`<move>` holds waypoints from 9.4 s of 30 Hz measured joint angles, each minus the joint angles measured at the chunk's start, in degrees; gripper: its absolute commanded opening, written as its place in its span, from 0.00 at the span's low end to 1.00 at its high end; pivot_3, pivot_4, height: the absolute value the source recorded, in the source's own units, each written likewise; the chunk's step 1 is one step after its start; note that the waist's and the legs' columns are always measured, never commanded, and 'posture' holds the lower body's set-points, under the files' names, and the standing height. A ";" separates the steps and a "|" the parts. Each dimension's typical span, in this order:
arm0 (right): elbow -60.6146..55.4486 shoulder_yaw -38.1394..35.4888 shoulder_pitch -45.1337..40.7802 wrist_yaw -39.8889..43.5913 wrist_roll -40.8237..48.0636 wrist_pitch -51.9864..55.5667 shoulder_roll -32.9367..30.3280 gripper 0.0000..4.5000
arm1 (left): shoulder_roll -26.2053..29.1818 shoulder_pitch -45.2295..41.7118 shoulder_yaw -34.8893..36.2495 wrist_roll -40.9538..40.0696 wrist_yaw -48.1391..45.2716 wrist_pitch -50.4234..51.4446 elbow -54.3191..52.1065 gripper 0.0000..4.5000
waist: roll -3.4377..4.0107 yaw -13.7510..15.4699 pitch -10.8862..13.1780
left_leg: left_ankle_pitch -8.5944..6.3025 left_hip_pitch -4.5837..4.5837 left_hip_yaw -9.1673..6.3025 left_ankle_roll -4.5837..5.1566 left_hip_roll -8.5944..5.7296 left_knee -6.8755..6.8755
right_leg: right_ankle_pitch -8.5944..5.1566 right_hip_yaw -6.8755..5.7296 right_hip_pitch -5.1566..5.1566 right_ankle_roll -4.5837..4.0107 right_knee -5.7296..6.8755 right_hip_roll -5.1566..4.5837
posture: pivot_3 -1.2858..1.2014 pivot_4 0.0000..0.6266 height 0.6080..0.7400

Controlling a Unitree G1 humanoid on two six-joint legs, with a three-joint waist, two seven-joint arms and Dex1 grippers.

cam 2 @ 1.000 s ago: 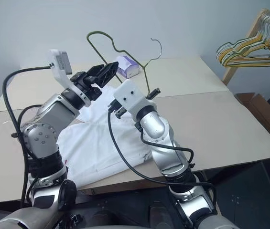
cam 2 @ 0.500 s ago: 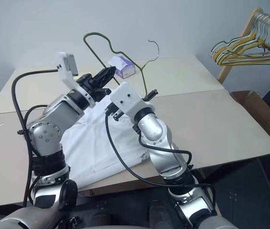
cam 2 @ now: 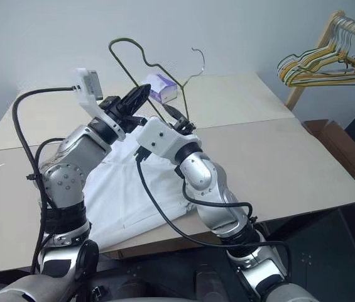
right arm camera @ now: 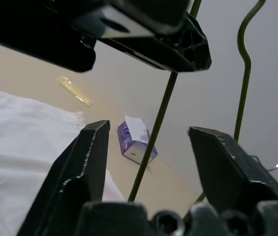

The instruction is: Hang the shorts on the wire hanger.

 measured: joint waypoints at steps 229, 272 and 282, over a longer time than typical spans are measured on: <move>32.99 2.06 -18.22 55.95 12.11 -2.90 -22.16 0.00 | 38.82 -19.61 -32.68 26.49 -81.46 -43.09 51.61 0.72 | 0.53 2.03 -0.16 | -0.30 -0.02 0.30 0.48 0.25 0.12 | 0.00 0.03 0.13 0.09 -0.23 0.26 | 0.49 0.00 1.00; 12.96 -20.88 -4.53 44.46 35.94 27.83 -23.87 1.00 | 34.81 -26.65 -22.45 39.41 -76.30 -53.02 67.79 0.00 | 0.50 -0.75 -0.18 | -0.30 -0.23 0.28 0.49 0.26 0.31 | -0.01 0.09 -0.14 0.09 0.28 0.24 | 0.49 0.00 1.00; 10.14 -17.07 4.60 28.58 38.33 33.68 -9.50 0.96 | 34.80 -26.77 -21.20 40.25 -76.25 -52.65 67.51 0.00 | 0.49 -0.72 -0.18 | -0.30 -0.26 0.27 0.49 0.25 0.32 | -0.01 0.09 -0.16 0.10 0.27 0.23 | 0.49 0.00 1.00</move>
